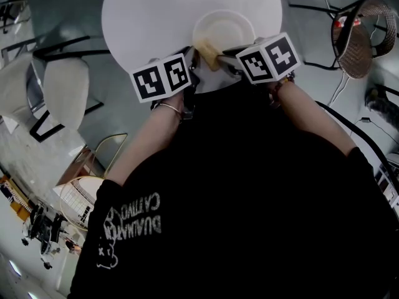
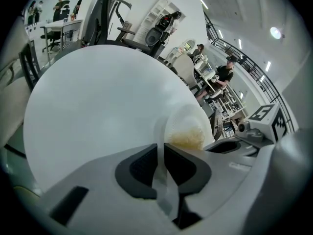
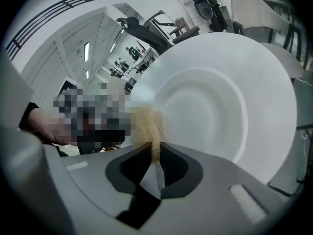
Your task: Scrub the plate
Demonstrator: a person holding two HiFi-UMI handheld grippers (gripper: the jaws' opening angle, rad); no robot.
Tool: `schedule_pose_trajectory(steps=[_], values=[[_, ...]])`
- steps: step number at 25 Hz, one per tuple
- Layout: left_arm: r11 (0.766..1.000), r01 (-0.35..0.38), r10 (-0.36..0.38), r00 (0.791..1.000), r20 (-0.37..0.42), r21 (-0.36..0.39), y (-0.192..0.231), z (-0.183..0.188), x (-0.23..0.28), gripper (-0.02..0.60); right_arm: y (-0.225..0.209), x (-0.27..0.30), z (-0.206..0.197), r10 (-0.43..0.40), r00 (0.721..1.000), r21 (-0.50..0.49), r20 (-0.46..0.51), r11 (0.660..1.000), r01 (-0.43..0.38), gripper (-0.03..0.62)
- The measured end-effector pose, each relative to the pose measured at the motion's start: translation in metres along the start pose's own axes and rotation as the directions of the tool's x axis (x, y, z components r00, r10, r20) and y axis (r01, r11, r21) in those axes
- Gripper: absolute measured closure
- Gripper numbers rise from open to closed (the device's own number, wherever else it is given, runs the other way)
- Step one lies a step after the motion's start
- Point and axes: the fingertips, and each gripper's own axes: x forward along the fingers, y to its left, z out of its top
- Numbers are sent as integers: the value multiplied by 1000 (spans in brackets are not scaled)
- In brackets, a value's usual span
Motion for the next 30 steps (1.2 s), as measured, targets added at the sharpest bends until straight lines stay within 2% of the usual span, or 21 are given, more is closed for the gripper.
schedule_pose_trajectory(steps=[3,13,22,30], values=[[1000,4,-4,1000,-9,21,-5,-1,2,577,0,-1,0,9,1000,-5,-6,1000,-9,534],[1000,0,0,1000,-12,-11,-2,-1,4,578,0,-4,3,35,999,9,-2,999,-35,534],[999,-28,28,1000,-9,-23,0,2,2,578,-12,-25,4,-13,999,36,31,999,12,534],[1000,-26,26,1000,-13,-9,-7,2,4,578,-14,-38,8,-16,997,59,76,998,12,534]])
